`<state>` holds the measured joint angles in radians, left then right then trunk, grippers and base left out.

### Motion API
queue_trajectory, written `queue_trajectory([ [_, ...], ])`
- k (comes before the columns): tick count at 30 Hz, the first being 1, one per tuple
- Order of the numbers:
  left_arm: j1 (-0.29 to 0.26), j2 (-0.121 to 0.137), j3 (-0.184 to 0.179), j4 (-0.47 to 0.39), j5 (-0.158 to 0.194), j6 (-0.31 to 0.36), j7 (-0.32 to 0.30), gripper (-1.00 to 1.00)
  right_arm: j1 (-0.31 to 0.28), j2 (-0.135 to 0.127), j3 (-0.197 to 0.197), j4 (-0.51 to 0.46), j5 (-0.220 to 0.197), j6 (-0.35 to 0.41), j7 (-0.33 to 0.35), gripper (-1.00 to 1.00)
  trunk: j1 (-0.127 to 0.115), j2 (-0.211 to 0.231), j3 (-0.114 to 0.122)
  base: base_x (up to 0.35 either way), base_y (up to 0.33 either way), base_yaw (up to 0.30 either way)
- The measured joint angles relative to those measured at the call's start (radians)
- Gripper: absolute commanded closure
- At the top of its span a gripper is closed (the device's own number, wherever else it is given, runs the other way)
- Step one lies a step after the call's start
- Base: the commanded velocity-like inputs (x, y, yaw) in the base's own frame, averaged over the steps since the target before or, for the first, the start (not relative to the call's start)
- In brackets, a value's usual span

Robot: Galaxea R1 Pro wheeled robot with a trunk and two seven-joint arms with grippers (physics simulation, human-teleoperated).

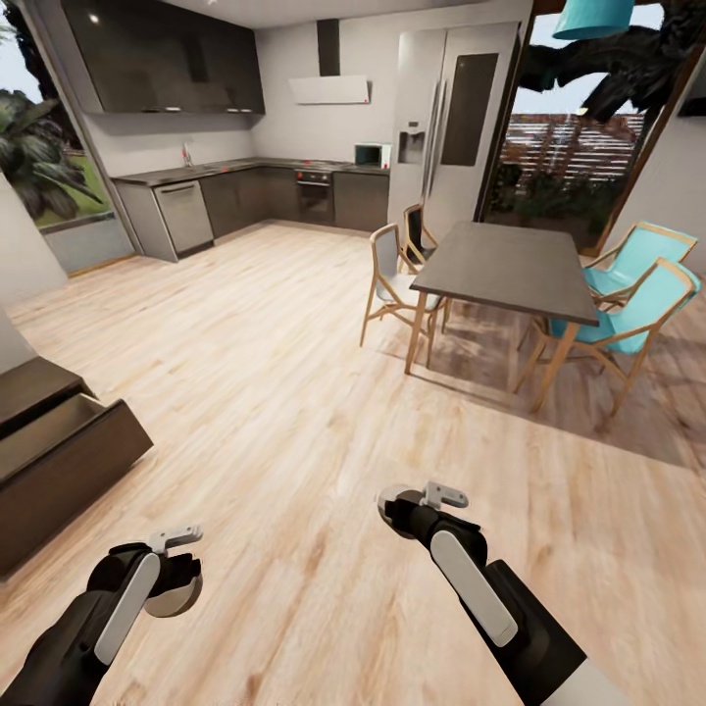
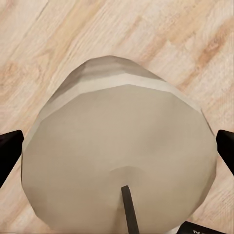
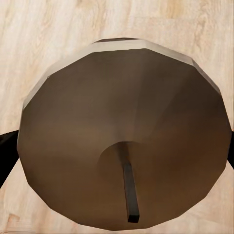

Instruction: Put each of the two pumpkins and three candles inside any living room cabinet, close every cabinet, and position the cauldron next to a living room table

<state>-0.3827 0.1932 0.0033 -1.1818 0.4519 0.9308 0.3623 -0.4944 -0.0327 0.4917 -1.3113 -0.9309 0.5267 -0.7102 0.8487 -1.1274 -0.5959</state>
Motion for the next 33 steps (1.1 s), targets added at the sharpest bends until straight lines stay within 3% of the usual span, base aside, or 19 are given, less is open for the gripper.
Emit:
queue_trajectory([
  [33, 0.0, 0.0, 0.008, -0.009, 0.0, 0.0, 0.0, 1.0, 0.0, 0.0, 0.0, -0.001, 0.0, 0.0, 0.0, 1.0, 0.0, 0.0, 0.017, 0.0, 0.0, 0.274],
])
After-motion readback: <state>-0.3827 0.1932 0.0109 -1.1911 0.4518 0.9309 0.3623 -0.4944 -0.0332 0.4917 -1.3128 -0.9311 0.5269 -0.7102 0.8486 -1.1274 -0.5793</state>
